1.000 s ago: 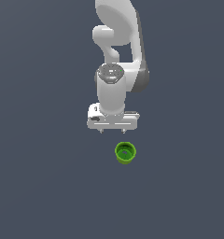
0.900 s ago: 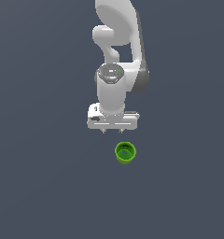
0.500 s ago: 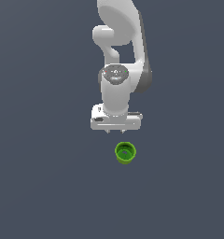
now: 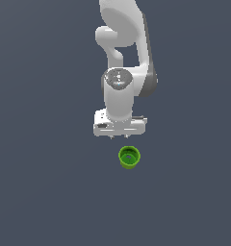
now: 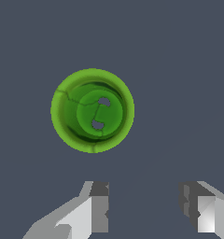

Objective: Pick up the object and move it to a goal position.

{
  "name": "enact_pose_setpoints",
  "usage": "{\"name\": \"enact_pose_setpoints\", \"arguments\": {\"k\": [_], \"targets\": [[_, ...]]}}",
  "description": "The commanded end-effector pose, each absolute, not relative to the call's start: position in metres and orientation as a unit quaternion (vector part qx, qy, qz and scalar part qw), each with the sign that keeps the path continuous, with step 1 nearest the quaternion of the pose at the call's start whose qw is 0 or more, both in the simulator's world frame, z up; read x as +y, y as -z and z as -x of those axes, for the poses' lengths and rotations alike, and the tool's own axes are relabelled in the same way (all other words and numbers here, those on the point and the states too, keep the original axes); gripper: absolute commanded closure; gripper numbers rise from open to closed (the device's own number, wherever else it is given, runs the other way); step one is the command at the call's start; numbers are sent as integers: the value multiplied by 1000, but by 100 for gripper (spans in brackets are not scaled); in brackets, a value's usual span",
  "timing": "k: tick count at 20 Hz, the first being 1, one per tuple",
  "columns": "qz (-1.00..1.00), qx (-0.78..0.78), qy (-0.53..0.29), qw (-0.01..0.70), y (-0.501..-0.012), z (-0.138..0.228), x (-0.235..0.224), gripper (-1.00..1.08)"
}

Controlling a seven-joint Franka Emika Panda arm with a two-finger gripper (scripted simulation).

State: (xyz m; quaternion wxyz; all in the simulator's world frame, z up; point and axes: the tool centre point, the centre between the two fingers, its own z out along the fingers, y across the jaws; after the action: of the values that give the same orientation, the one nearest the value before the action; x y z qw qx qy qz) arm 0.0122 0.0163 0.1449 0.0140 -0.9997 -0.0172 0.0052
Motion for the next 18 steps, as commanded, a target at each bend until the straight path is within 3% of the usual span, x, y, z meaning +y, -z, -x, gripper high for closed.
{"name": "enact_pose_setpoints", "arguments": {"k": [1,18], "targets": [[999,-29,-7,18,-143,-15,17,-20],[979,-185,-10,84,-119,-54,21,-20]]}}
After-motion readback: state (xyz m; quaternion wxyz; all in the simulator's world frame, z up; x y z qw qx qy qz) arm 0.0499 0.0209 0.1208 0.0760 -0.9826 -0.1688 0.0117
